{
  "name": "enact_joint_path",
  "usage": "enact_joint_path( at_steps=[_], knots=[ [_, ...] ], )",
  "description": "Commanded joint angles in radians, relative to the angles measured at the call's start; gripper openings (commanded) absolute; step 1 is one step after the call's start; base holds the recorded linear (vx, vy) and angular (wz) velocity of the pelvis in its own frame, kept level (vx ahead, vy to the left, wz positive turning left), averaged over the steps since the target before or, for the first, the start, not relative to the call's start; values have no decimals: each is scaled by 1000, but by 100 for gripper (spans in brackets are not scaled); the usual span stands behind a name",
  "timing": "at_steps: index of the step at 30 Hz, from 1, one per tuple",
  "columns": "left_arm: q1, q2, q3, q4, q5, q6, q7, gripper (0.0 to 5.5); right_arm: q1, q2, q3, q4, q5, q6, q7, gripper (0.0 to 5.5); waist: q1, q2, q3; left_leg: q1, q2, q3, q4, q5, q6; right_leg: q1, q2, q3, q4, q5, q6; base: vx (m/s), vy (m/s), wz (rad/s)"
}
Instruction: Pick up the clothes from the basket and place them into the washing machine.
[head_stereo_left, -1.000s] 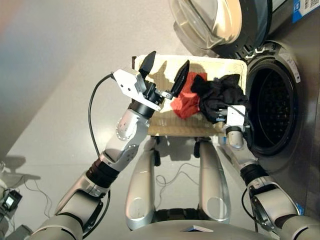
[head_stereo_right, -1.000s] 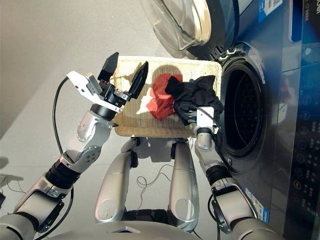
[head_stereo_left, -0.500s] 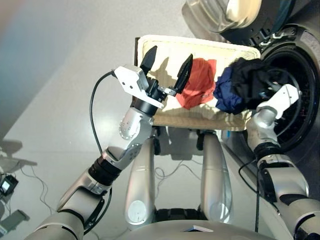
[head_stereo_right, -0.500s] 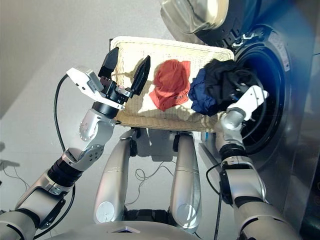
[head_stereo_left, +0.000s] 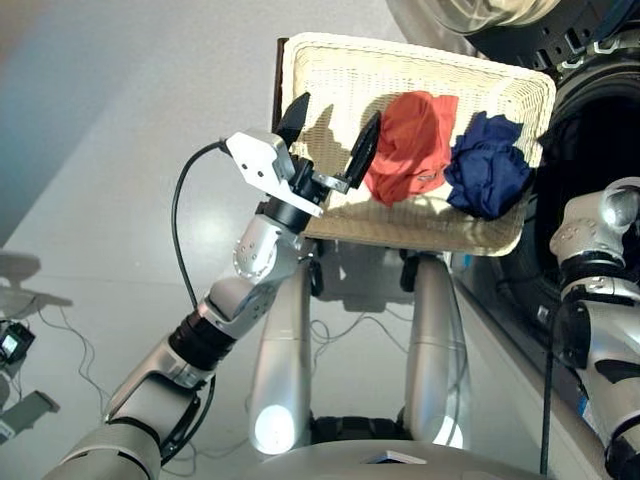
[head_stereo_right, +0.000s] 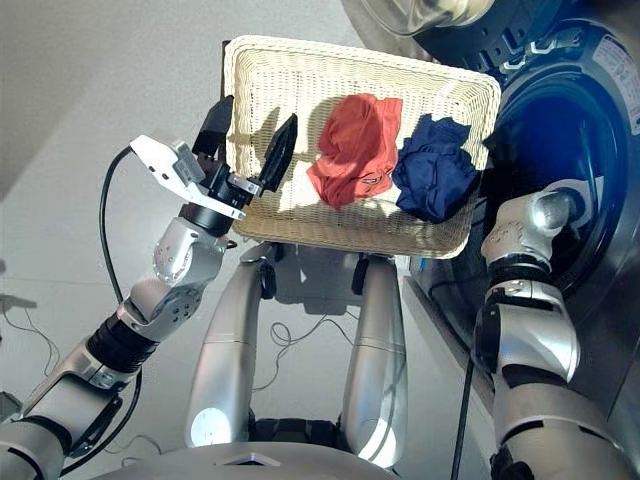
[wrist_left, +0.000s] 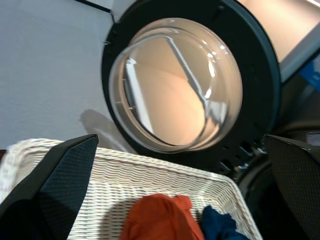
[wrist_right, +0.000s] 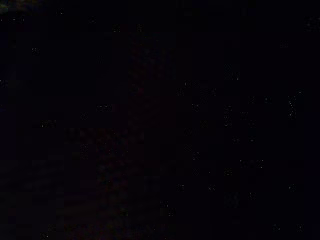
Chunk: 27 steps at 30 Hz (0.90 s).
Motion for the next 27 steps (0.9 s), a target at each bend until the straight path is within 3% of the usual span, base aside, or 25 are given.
enact_joint_path(
  at_steps=[1, 8, 11, 12, 13, 17, 20, 24, 27],
  knots=[
    [-4, -4, 20, -110, -9, -50, 7, 550, -10, -191, -71, 8, 112, -110, -16, 0, -36, 44, -15, 29, 46, -37, 107, -117, -55, 61, -13, 67, -18, -11, 76, 0, 0, 0],
    [-15, 10, 19, -124, -20, -51, 15, 550, -23, -182, -94, 22, 182, -142, -33, 0, -42, 41, -15, 23, 48, -33, 118, -121, -53, 52, -12, 72, -3, -15, 74, 0, 0, 0],
    [-16, 13, 16, -125, -18, -50, 16, 550, -15, -160, -77, 20, 179, -121, -22, 0, -42, 41, -15, 22, 48, -31, 121, -121, -51, 52, -12, 74, -1, -14, 72, 0, 0, 0],
    [-18, 13, 15, -126, -19, -49, 14, 550, -13, -149, -70, 18, 179, -116, -13, 116, -41, 41, -15, 22, 48, -31, 122, -121, -50, 53, -12, 75, -1, -14, 72, 0, 0, 0],
    [-16, 11, 17, -125, -17, -49, 15, 550, -5, -131, -63, 8, 176, -106, 3, 550, -43, 40, -15, 22, 49, -31, 123, -121, -49, 54, -11, 75, 0, -14, 71, 0, 0, 0],
    [-15, -12, 22, -107, -14, -44, 17, 550, 30, -46, -5, -94, 127, -100, 65, 550, -46, 34, -15, 32, 53, -22, 121, -133, -45, 61, -8, 75, 0, -22, 70, 0, 0, 0],
    [-9, -30, 31, -95, -8, -41, 13, 550, 81, 39, 15, -192, 93, -107, 117, 550, -54, 25, -15, 33, 53, -15, 107, -117, -41, 60, -4, 75, -16, -7, 67, 0, 0, 0],
    [-15, -44, 26, -31, 58, -34, 18, 550, 208, 112, 167, -318, -141, -4, 199, 550, -66, 5, -15, 47, 58, -11, 99, -122, -41, 74, 2, 74, -25, -9, 64, 0, 0, 0],
    [-16, -58, 28, 20, 110, -21, 32, 550, 302, 140, 232, -454, -267, 24, 223, 550, -79, -10, -15, 48, 59, -11, 94, -115, -40, 78, 6, 74, -34, -3, 63, 0, 0, 0]
  ],
)
